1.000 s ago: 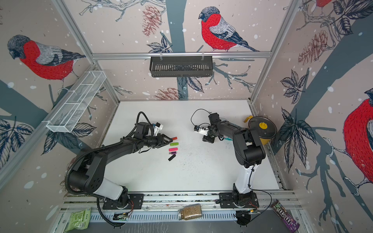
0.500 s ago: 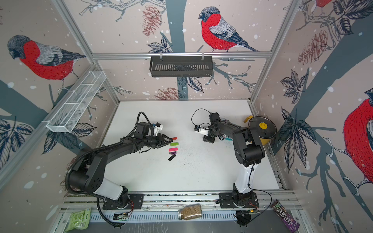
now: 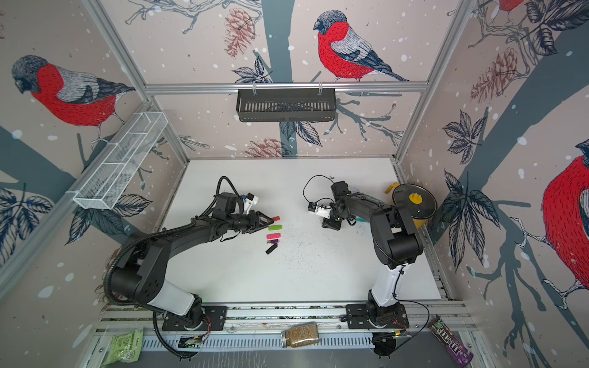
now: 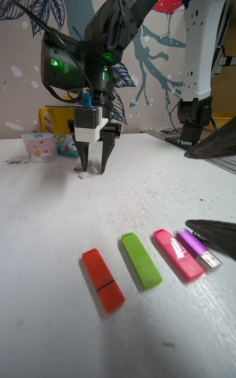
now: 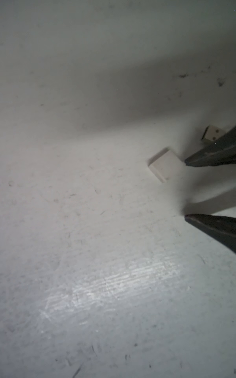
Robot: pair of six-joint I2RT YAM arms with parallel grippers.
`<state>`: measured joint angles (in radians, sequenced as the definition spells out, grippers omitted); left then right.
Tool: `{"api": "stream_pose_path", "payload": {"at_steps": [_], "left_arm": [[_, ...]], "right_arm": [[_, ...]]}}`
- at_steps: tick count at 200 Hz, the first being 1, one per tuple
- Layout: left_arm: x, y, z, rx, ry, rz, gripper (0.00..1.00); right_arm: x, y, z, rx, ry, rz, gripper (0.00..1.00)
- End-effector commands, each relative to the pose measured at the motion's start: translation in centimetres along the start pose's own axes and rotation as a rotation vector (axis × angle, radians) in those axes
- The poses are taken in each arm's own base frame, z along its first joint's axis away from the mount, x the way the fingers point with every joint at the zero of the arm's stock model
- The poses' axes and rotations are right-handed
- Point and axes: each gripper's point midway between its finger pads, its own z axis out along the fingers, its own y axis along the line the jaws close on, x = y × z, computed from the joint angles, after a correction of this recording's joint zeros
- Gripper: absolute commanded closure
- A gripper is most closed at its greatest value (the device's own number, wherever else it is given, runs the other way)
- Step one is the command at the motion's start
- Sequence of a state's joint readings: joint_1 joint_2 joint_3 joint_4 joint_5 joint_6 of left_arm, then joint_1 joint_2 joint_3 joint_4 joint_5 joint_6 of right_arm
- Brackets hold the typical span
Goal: Close the usb drive cover
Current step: Pick up the cover from the center of the board.
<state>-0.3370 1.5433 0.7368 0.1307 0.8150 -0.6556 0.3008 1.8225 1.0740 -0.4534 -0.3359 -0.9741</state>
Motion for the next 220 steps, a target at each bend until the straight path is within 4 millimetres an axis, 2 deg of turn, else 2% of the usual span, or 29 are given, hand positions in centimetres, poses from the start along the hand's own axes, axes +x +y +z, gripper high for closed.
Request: {"api": "stream_pose_path", "payload": {"at_steps": [1,24,46,77,120,172,196,220], "left_arm": [[-0.3,-0.4,0.0,0.026,-0.009,0.017,0.52],[-0.1,-0.3,0.1,0.031,-0.005,0.016,0.52],[-0.1,-0.3,0.2,0.033,-0.001,0.016,0.52],[-0.1,-0.1,0.5,0.039,0.005,0.012,0.52],[-0.1,-0.2,0.4,0.042,0.002,0.015,0.52],[0.1,-0.2,0.4,0.046,0.006,0.018,0.52],[0.1,-0.3,0.4,0.048,0.006,0.020,0.52],[0.2,-0.4,0.2,0.049,0.003,0.023,0.52]], "right_arm": [[1.5,2.2,0.0,-0.070,0.064,-0.018,0.59],[2.1,1.7,0.0,-0.040,0.089,-0.006,0.59],[2.2,0.4,-0.5,0.014,0.094,0.016,0.60],[1.4,-0.5,-0.5,0.016,0.079,0.081,0.60],[0.7,0.9,1.0,-0.031,0.110,0.204,0.59],[0.5,0.5,0.9,0.083,0.152,0.476,0.58],[1.2,0.8,1.7,0.100,0.214,0.577,0.58],[0.5,1.0,2.5,0.102,0.207,0.608,0.58]]}}
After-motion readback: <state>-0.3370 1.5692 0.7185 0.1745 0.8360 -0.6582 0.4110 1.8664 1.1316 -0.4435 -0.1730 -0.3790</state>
